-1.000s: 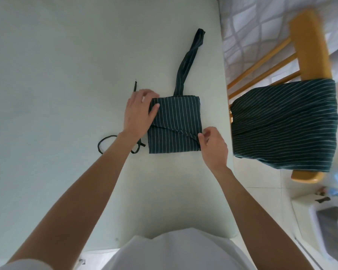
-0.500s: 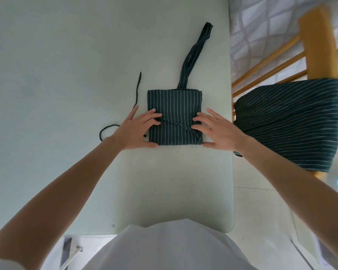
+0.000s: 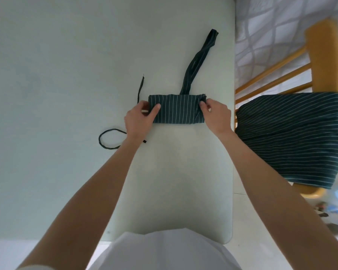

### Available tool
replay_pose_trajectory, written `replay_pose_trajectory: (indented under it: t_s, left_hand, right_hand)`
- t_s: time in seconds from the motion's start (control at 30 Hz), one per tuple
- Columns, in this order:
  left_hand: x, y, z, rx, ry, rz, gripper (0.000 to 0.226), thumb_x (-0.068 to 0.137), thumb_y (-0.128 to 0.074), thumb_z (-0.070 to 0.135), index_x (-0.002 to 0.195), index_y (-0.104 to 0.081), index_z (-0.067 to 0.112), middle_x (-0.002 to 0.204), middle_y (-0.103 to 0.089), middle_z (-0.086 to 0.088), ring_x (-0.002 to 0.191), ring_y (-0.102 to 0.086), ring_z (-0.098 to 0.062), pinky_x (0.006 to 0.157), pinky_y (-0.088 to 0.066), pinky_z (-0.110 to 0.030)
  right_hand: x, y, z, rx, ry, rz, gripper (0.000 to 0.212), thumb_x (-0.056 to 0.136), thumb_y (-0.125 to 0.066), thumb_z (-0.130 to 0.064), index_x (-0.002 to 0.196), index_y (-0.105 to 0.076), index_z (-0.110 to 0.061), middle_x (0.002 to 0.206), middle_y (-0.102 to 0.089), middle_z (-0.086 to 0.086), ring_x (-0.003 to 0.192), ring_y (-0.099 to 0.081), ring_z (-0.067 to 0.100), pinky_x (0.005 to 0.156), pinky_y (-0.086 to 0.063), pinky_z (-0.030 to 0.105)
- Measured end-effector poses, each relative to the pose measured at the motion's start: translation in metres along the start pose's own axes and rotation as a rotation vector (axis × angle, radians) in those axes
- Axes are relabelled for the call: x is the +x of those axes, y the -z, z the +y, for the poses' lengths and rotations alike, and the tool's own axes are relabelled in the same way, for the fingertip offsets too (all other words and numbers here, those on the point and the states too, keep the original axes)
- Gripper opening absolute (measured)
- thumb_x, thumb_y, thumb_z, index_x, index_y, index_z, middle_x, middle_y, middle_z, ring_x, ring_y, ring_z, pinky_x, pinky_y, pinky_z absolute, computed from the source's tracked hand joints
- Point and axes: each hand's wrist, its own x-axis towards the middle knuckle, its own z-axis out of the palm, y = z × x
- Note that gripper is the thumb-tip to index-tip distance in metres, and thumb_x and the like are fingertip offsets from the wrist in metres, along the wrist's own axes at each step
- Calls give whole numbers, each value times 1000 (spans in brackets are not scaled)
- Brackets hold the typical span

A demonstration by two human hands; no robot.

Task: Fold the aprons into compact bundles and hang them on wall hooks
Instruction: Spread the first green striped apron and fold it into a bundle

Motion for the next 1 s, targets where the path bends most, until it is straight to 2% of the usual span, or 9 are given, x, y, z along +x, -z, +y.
replay_pose_trajectory:
  t_s: [0.07,0.23,0.37,0.5,0.6,0.7,0.77,0.87,1.0]
  left_hand:
    - [12,-5,7,41,65,72,42,85,-55,56,102,-62,18,93,-64,10,84,-58,-9,75,-41,-24]
    - [32,-11,13,139,99,111,41,80,-65,50,103,-53,18,97,-59,4,89,-57,-16,73,-42,-28]
    - [5,-6,16,276,-393,248,32,86,-59,24,115,-52,11,117,-54,-6,107,-50,-22,92,-42,-34]
    - [-64,-23,2,346,-757,10,35,96,-45,27,128,-51,14,139,-48,-4,133,-36,-21,112,-22,-38]
    - [-98,-39,-29,558,-692,-128,47,99,-29,36,139,-42,16,150,-34,-2,142,-22,-20,116,-10,-47]
    - [-101,-43,-51,692,-652,-217,55,99,-20,40,143,-34,12,152,-29,-2,143,-18,-18,116,-2,-43]
    - [-94,-43,-56,730,-680,-284,58,99,-16,43,146,-27,12,154,-24,-3,144,-12,-16,116,4,-40]
    - [-90,-44,-57,716,-668,-327,61,98,-13,46,149,-15,12,157,-14,-3,144,-1,-13,116,9,-38]
    - [-98,-28,-48,240,-573,-304,60,96,-43,29,148,-19,8,155,-19,-6,142,-6,-8,118,-3,-32]
  right_hand:
    - [9,-4,-2,-60,-70,-9,33,99,-39,-33,79,-51,-10,79,-51,6,75,-52,25,65,-28,29]
    - [12,-5,-6,99,-104,-61,29,95,-49,-26,124,-48,-19,100,-56,4,85,-51,17,78,-39,30]
    - [-34,-15,-7,182,-90,-69,23,93,-53,-16,116,-55,-12,104,-63,9,93,-58,24,78,-42,29]
    - [-116,-30,-9,398,-249,-30,16,89,-56,-11,105,-57,-11,94,-63,2,87,-61,22,75,-47,31]
    - [-167,-38,-15,596,-379,-103,12,88,-60,-12,95,-54,-20,85,-61,-6,70,-67,21,68,-55,39]
    - [-190,-38,-16,687,-418,-261,11,88,-65,-19,94,-56,-18,87,-65,1,61,-68,14,64,-54,29]
    - [-192,-35,-11,492,-292,-273,18,87,-65,-29,101,-59,-19,91,-64,-3,70,-65,11,68,-50,26]
    - [-183,-29,-2,144,75,-36,25,90,-60,-30,110,-61,-16,99,-59,-1,87,-54,14,76,-39,22]
    - [-157,-30,-7,-22,451,33,27,87,-61,-28,110,-63,-15,114,-58,7,110,-45,23,91,-34,29]
